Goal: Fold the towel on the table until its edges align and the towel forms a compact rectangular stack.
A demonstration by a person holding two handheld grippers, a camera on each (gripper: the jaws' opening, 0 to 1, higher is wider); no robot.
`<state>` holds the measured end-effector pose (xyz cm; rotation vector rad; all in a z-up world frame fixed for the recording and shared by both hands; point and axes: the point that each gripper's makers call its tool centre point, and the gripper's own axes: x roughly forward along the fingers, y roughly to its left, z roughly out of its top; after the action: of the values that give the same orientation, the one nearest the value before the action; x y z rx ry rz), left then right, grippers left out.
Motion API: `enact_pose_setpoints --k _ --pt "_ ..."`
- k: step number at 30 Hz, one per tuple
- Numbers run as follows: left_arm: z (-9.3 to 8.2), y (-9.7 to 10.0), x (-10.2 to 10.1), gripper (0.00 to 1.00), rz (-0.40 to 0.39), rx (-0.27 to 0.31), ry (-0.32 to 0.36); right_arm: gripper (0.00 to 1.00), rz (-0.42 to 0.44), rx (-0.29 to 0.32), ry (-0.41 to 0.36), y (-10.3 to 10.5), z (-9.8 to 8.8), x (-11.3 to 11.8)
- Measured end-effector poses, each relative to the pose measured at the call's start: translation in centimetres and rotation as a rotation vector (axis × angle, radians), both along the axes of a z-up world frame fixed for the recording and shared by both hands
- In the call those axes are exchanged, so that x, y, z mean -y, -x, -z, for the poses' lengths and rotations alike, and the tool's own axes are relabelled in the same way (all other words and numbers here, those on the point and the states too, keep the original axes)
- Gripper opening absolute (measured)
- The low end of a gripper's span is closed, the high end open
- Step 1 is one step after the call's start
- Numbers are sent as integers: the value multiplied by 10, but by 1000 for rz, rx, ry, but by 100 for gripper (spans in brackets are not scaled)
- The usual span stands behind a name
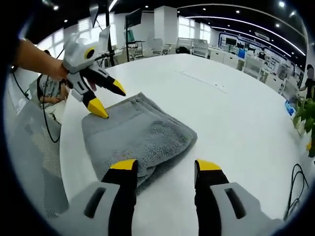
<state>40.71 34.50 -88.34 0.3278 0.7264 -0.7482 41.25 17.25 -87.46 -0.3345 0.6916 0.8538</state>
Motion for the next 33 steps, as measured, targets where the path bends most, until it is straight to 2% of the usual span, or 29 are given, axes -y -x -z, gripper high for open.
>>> enact_pose_setpoints --k 2,8,11,15,18,21,29,33 --pt "-1 -1 2 55 -7 5 15 44 3 -7 5 3 0 -2" --pt "-4 -1 2 55 8 20 -14 41 7 -33 -23 9 -7 -10" --pt "-8 0 2 54 6 23 0 46 18 -38 -82 12 -15 -15" --pt "-13 7 6 58 3 12 53 54 -5 -42 -111 18 -17 -20" --pt "-17 14 12 64 12 7 95 60 -43 -51 -106 27 -11 -26" --pt "-15 22 16 67 26 -9 103 62 -64 -65 -98 37 -6 -31" --pt "-8 31 11 67 35 -22 82 62 -59 -83 -95 44 2 -30" --pt "-10 38 11 67 38 -35 105 63 -53 -88 -96 41 7 -25"
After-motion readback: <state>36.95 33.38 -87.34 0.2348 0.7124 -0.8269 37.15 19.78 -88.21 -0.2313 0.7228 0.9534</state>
